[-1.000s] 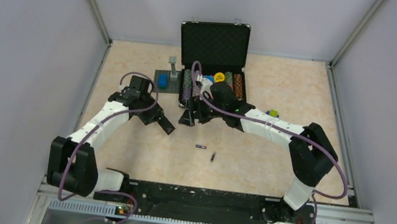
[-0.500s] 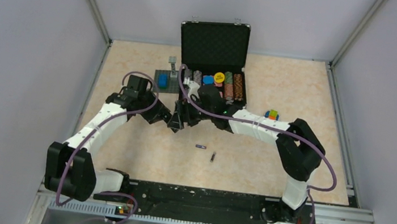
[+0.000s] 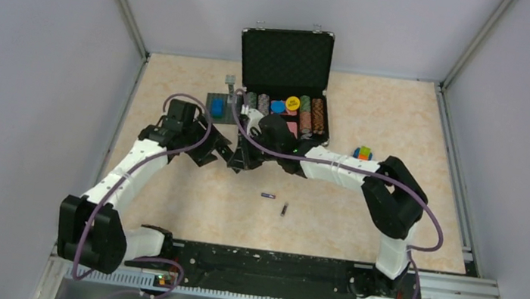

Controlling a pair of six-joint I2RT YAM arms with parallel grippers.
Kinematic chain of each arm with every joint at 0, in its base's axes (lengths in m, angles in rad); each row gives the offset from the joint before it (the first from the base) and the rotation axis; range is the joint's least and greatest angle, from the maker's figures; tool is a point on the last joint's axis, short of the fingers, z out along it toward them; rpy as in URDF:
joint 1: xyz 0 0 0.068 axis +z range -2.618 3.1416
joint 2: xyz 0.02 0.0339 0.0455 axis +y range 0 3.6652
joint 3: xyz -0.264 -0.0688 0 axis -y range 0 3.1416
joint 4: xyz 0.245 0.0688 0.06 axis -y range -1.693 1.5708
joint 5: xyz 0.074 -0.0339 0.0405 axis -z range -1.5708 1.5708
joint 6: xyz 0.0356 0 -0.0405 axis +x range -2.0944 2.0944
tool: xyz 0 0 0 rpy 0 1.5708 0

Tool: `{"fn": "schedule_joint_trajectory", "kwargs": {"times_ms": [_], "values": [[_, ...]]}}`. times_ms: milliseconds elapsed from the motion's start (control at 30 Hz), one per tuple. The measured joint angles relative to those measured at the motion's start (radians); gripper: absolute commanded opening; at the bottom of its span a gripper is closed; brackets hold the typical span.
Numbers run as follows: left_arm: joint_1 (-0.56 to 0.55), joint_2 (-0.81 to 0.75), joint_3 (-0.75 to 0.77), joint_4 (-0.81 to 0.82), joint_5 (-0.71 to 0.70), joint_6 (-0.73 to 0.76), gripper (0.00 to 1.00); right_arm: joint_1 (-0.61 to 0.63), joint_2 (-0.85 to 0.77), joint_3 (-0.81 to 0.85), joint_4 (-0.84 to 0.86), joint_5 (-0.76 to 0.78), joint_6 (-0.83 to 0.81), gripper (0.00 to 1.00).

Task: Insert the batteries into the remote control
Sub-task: Adjust the remote control.

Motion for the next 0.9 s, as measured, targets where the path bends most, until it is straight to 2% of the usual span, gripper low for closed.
{"fn": "schedule_joint_trajectory", "kwargs": {"times_ms": [67, 133, 333, 600, 800, 900], "values": [[-0.002, -0.014, 0.001, -0.006, -0.001, 0.005, 0.82, 0.009, -0.011, -0.003, 0.002, 0.035, -0.028, 0.00], [-0.003, -0.024, 0.019, -0.043, -0.011, 0.010, 0.85, 0.027, -0.039, -0.015, 0.004, 0.094, -0.075, 0.00], [-0.003, -0.026, 0.174, -0.156, -0.042, 0.011, 0.85, 0.138, -0.169, -0.066, 0.046, 0.347, -0.306, 0.00], [-0.003, -0.026, 0.215, -0.193, 0.006, -0.058, 0.66, 0.260, -0.226, -0.107, 0.161, 0.695, -0.639, 0.00], [-0.004, -0.044, 0.215, -0.212, 0.004, -0.074, 0.62, 0.299, -0.202, -0.125, 0.232, 0.831, -0.824, 0.00], [-0.003, -0.058, 0.215, -0.214, 0.000, -0.074, 0.51, 0.307, -0.183, -0.125, 0.259, 0.874, -0.885, 0.00]]}}
